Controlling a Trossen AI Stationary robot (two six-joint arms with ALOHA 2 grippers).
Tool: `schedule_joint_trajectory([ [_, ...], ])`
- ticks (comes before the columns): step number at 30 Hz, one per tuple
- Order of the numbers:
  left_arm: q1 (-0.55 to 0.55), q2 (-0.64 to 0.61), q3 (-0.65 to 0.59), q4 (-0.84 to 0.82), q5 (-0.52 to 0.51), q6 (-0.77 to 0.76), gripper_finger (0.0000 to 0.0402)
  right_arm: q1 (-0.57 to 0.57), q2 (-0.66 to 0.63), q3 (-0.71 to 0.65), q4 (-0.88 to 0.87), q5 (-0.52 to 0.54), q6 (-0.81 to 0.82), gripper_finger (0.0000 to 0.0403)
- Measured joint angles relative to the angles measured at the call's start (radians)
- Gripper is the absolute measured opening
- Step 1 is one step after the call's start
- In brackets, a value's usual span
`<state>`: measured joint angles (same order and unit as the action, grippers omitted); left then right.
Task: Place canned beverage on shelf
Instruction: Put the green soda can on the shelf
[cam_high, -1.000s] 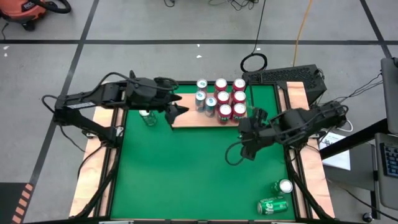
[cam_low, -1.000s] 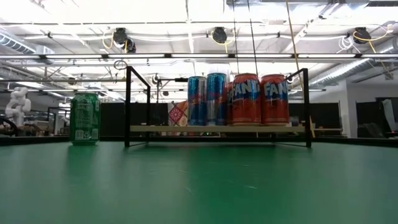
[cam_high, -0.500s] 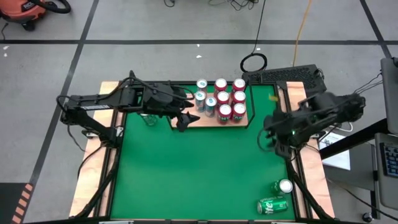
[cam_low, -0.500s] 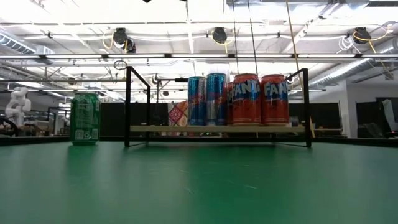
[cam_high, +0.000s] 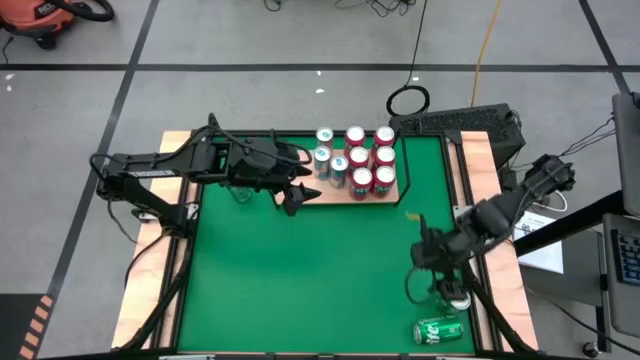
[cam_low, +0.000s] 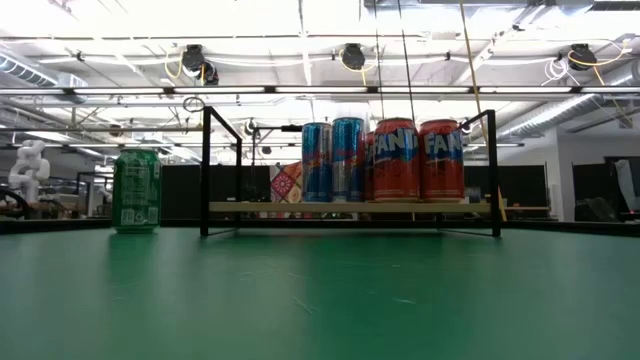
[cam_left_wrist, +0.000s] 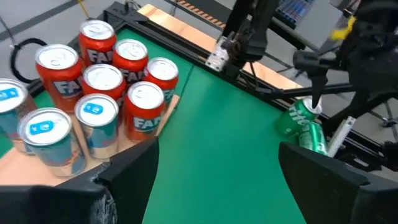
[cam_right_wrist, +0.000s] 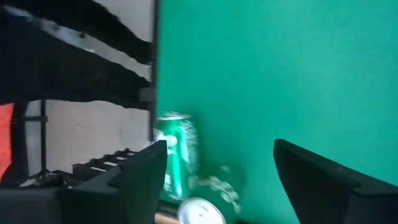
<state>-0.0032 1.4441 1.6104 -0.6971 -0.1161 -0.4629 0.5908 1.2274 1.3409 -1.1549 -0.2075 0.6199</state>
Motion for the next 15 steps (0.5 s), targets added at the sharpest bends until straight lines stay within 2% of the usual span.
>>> schedule_joint_trajectory([
  [6, -0.013, 0.0, 0.0, 0.0, 0.013, -0.002, 0.0329, 0.147, 0.026, -0.072, 0.094, 0.021, 0.058, 0.0313],
  [15, -0.059, 0.0, 0.0, 0.0, 0.015, -0.004, 0.0329, 0.284, 0.101, -0.094, 0.108, 0.026, 0.132, 0.0316],
])
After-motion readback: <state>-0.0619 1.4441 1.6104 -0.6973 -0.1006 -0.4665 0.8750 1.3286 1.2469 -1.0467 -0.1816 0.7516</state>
